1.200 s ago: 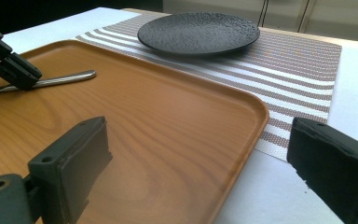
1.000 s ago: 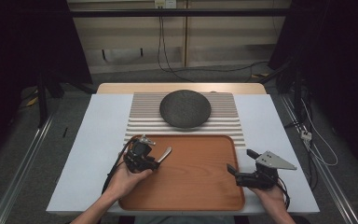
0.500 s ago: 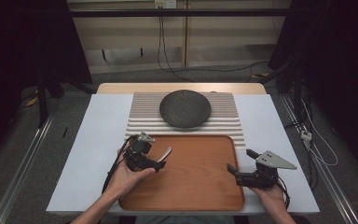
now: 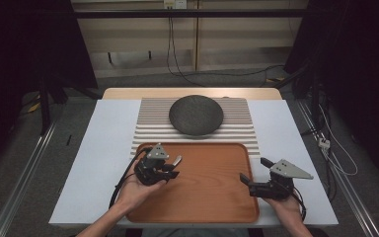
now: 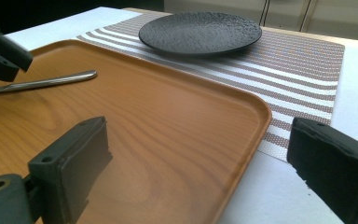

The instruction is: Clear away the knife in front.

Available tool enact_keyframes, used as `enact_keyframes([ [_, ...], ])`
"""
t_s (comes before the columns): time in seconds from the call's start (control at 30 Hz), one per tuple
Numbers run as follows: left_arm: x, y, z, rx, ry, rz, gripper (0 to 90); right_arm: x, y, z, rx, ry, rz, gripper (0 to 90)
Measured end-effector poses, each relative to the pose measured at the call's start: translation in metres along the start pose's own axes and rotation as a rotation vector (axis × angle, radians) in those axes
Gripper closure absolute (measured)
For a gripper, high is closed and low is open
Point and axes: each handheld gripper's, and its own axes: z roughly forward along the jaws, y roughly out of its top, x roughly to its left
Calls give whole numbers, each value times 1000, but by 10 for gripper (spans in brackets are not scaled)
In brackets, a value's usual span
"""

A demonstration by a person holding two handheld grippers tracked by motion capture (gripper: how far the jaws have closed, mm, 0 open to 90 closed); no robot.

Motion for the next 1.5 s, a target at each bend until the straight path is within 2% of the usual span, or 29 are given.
enact_keyframes([
  [0.13,3,0,6,19,0,9,900,1,0,-1,1,-1,-2,57],
  [0.27,5,-1,10,56,23,19,900,1,0,-1,1,1,-8,57],
  [0.3,4,-2,14,57,33,0,900,1,0,-1,0,0,-4,57],
  [0.33,4,-2,14,57,33,0,900,1,0,-1,0,0,-4,57],
  [0.37,6,-3,15,88,33,27,900,1,0,0,1,0,-5,57],
  [0.4,4,-4,18,89,48,16,900,1,0,0,1,0,-4,57],
  [0.43,6,-4,18,118,52,36,900,1,0,0,1,1,-6,57],
  [0.47,6,-4,18,118,52,36,900,1,0,0,1,1,-6,57],
  [0.57,6,-5,20,98,63,-1,900,1,0,-1,0,2,-10,57],
  [0.6,9,-5,18,116,64,14,900,1,0,-1,0,2,-9,57],
  [0.67,10,-6,17,122,66,12,900,1,0,-1,-1,2,-9,57],
  [0.83,9,-6,17,122,73,13,900,1,0,-1,0,2,-9,57],
  [0.93,10,-6,16,135,84,28,900,1,0,-1,0,2,-10,57],
  [1.03,10,-7,16,131,91,21,900,1,0,-1,1,2,-11,57],
  [1.17,11,-7,14,145,107,41,900,1,0,-1,1,3,-10,57],
  [1.23,13,-7,13,147,96,40,900,1,0,-1,1,2,-8,57],
  [1.43,14,-8,12,148,115,-3,900,1,0,-1,1,2,-11,57],
  [1.5,17,-10,10,143,108,-15,900,1,0,-1,0,2,-11,57],
])
